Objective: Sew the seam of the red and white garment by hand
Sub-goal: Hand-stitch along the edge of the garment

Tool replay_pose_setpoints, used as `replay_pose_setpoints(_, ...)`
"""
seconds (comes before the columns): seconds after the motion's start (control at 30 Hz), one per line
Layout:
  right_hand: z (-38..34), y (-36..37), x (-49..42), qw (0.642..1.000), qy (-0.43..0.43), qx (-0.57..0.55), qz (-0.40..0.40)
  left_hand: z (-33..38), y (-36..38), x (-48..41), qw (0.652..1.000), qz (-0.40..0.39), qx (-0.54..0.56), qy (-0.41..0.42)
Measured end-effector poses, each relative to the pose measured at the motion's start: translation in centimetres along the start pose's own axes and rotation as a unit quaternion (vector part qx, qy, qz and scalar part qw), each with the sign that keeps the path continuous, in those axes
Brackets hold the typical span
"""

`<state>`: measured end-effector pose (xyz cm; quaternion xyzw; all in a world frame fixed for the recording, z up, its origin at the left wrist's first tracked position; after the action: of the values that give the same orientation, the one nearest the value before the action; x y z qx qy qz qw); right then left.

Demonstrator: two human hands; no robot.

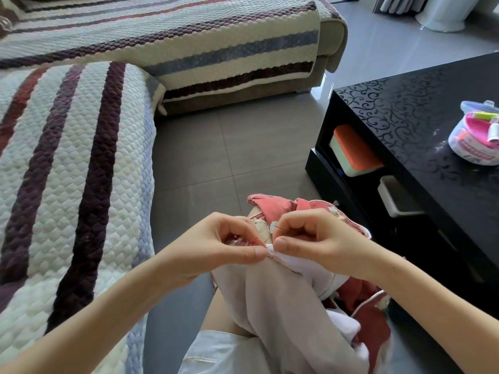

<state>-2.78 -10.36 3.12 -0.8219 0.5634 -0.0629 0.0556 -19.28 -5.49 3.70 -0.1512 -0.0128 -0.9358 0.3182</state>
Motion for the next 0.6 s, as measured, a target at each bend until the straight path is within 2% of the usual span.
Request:
replay_pose_setpoints(0.13,-1.7,-0.4,0.4,0.997,0.013,-0.074,0.007,0.2,0.3,0.1,0.998,0.009,-0.064,0.012)
replay_pose_setpoints(0.47,-2.5,-1.3,0.7,0.973,0.061,-0.221,0.0,0.8,0.3,0.3,0.997,0.012,-0.076,0.002)
replay_pose_setpoints(0.53,-2.1,-1.9,0.6,0.97,0.058,-0.238,0.009,0.8,0.3,0.4,0.998,0.006,-0.055,-0.012)
replay_pose_setpoints(0.6,-1.3,-2.5,0.3,0.979,0.06,-0.187,0.061,0.8,0.4,0.6,0.999,0.007,-0.02,-0.028)
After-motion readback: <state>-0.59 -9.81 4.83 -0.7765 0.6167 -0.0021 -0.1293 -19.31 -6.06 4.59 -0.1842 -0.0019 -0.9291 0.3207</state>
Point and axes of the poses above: each hand's wrist, its own x-axis away from the middle knuckle, its own y-axis out of the palm, z = x × y, the point moved 3 cm from there along -x, towards the middle knuckle, and after that the axes turned 1 degree about -y, right-handed, at the moved point
